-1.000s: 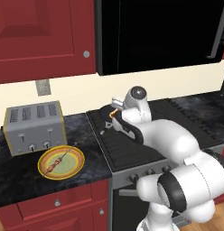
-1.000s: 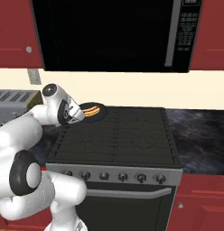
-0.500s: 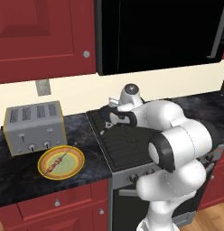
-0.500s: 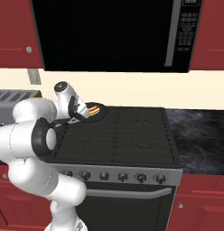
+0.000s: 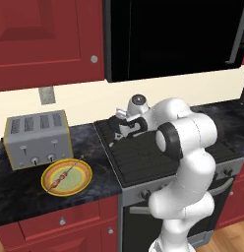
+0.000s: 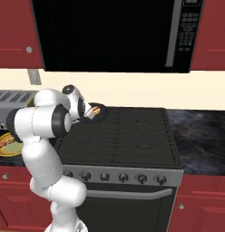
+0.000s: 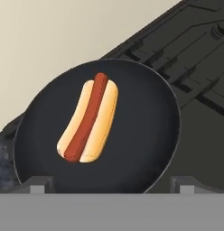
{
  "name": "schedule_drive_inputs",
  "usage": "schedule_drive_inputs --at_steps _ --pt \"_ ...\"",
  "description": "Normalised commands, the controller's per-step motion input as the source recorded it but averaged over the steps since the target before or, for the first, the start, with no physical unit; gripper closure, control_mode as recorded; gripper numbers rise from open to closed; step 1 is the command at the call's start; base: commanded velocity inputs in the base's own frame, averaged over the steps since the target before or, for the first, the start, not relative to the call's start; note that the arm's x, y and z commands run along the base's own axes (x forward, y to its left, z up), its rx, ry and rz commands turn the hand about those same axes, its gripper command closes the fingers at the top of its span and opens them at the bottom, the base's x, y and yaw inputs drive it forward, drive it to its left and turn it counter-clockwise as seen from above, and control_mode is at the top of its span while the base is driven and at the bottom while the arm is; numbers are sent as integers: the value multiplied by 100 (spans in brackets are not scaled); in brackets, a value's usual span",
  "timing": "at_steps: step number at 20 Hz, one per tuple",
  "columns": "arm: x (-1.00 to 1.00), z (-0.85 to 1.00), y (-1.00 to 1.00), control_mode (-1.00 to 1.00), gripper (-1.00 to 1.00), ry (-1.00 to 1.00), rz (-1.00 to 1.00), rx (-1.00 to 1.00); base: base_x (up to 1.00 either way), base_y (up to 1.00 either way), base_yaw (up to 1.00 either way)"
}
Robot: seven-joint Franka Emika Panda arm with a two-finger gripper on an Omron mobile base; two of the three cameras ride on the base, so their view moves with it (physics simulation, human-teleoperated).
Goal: Place the cold items (sweet potato and peach) from the fridge in one tupperware on the dining counter. Place the warm items (hot dog and kebab skewer) in the stove area in another tupperware.
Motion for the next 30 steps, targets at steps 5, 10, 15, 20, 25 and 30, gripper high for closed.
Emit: schedule_drive_inputs --at_steps 5,10,15,20,25,30 --pt "53 -28 0 -100 -100 2 0 0 0 0 0" --pt "53 -19 0 -100 -100 0 0 0 0 0 0" --pt "41 -22 0 -100 -100 1 0 0 0 0 0" --pt "24 -29 0 -100 -100 0 0 0 0 0 0" --pt "20 -33 0 -100 100 2 0 0 0 0 0" --pt "11 -27 0 -100 100 1 0 0 0 0 0"
